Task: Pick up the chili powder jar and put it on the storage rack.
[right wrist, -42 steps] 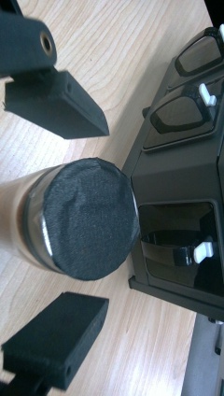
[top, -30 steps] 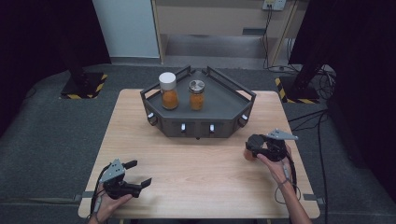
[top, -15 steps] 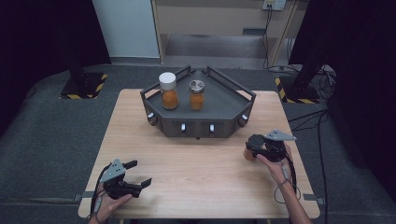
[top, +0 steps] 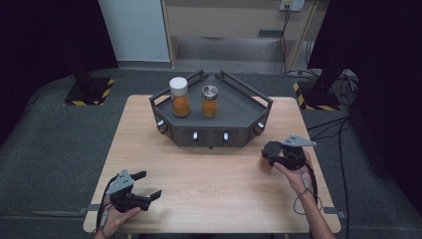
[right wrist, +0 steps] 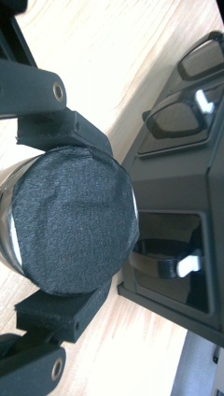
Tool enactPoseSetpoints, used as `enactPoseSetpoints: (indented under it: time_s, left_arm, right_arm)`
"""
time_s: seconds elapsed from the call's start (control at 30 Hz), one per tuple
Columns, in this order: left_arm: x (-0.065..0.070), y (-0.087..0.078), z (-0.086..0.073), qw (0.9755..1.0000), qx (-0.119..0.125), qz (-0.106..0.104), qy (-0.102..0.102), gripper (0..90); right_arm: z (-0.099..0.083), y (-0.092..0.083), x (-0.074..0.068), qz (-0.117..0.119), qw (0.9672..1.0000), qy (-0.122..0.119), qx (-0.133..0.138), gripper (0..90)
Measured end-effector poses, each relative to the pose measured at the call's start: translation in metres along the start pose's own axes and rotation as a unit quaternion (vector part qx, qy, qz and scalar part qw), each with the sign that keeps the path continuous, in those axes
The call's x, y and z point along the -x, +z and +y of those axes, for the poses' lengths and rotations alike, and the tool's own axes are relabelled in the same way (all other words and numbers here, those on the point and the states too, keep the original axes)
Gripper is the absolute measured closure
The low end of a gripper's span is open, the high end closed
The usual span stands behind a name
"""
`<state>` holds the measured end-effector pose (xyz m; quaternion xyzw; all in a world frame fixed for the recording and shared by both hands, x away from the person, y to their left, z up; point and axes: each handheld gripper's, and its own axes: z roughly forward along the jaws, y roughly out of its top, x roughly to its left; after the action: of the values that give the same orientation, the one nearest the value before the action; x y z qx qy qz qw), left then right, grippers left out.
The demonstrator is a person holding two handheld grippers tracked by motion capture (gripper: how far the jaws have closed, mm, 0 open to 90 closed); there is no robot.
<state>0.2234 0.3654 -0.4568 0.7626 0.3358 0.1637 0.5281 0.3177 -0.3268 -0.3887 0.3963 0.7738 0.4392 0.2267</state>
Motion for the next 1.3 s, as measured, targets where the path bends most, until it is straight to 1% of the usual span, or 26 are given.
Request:
enactPoseSetpoints:
  time_s: [0.23, 0.27, 0.33, 0.37, 0.47, 0.87, 1.03, 1.13, 1.3]
  left_arm:
    - [0.000, 0.000, 0.000, 1.0000, 0.000, 0.000, 0.000, 4.2]
    - [0.000, 0.000, 0.000, 1.0000, 0.000, 0.000, 0.000, 4.2]
    - [0.000, 0.000, 0.000, 1.0000, 0.000, 0.000, 0.000, 4.2]
    - [0.000, 0.000, 0.000, 1.0000, 0.000, 0.000, 0.000, 4.2]
    - [0.000, 0.000, 0.000, 1.0000, 0.000, 0.000, 0.000, 4.2]
    - [0.000, 0.000, 0.000, 1.0000, 0.001, -0.001, 0.000, 4.3]
    - [0.000, 0.000, 0.000, 1.0000, 0.001, -0.001, 0.000, 4.3]
    - [-0.001, 0.000, 0.000, 1.0000, 0.001, -0.001, 0.000, 4.3]
    - [-0.001, 0.000, 0.000, 1.0000, 0.001, -0.001, -0.001, 4.3]
  right_arm:
    - [0.018, -0.008, -0.001, 0.007, 0.9999, -0.012, 0.003, 34.0]
    - [0.018, -0.008, -0.001, 0.007, 0.9999, -0.012, 0.003, 34.0]
    - [0.027, -0.011, -0.002, 0.011, 0.9998, -0.017, 0.003, 34.1]
    - [0.027, -0.011, -0.002, 0.011, 0.9998, -0.017, 0.003, 34.1]
    - [0.037, -0.014, -0.003, 0.015, 0.9997, -0.019, 0.001, 34.3]
    - [0.083, -0.021, -0.005, 0.028, 0.9990, -0.034, -0.004, 34.6]
    - [0.102, -0.021, -0.005, 0.034, 0.9987, -0.038, -0.008, 34.7]
    - [0.113, -0.020, -0.004, 0.038, 0.9986, -0.034, -0.014, 34.7]
    - [0.133, -0.019, -0.006, 0.037, 0.9982, -0.044, -0.016, 34.7]
